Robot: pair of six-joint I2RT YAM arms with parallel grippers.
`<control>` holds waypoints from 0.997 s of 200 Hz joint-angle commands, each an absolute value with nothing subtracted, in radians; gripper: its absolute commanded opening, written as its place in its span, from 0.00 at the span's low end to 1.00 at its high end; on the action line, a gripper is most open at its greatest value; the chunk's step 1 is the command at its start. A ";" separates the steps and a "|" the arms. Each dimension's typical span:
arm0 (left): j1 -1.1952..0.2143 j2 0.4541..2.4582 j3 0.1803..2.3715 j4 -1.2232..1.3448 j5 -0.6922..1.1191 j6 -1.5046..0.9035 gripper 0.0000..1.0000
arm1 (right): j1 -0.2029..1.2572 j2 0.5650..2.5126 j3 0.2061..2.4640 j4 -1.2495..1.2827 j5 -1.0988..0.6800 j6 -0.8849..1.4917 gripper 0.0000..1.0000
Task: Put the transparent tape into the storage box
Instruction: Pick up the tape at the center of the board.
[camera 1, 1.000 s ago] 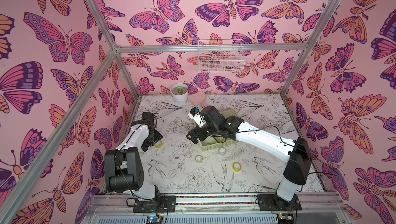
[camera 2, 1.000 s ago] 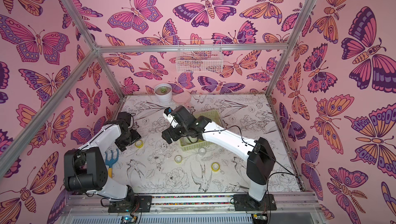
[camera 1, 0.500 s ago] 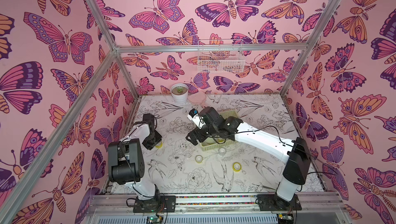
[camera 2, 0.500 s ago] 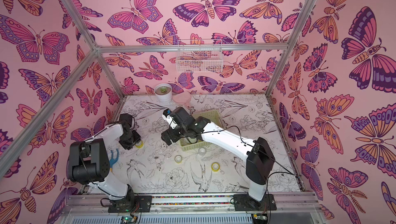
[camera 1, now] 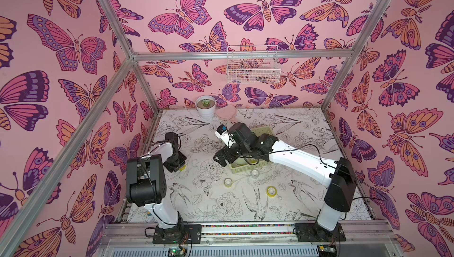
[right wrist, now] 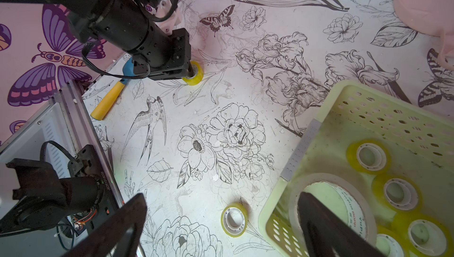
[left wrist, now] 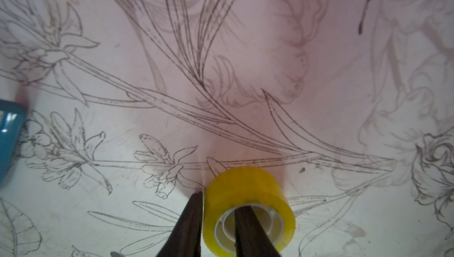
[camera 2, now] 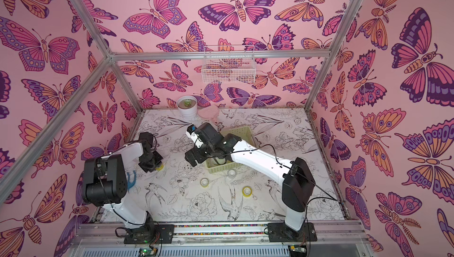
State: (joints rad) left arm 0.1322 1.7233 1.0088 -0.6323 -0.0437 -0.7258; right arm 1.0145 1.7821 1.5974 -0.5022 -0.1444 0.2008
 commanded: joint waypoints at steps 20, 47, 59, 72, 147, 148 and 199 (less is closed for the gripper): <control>0.117 1.755 0.992 -0.616 -0.039 -0.730 0.03 | 1.020 1.758 1.582 -0.521 -0.129 0.200 0.99; 0.103 1.729 0.992 -0.617 -0.051 -0.719 0.00 | 1.020 1.752 1.576 -0.525 -0.123 0.204 0.99; 0.087 1.705 0.997 -0.621 -0.051 -0.705 0.00 | 1.020 1.747 1.569 -0.525 -0.115 0.206 0.99; 0.066 1.681 1.012 -0.631 -0.044 -0.683 0.00 | 1.020 1.740 1.564 -0.528 -0.103 0.205 0.99; -0.129 1.611 1.234 -0.707 -0.032 -0.613 0.00 | 1.018 1.656 1.467 -0.501 0.070 0.244 0.99; -0.131 1.612 1.238 -0.709 -0.032 -0.613 0.00 | 1.018 1.655 1.466 -0.501 0.075 0.246 0.99; -0.300 1.681 1.444 -0.762 -0.009 -0.569 0.00 | 0.992 1.576 1.369 -0.487 0.214 0.295 0.99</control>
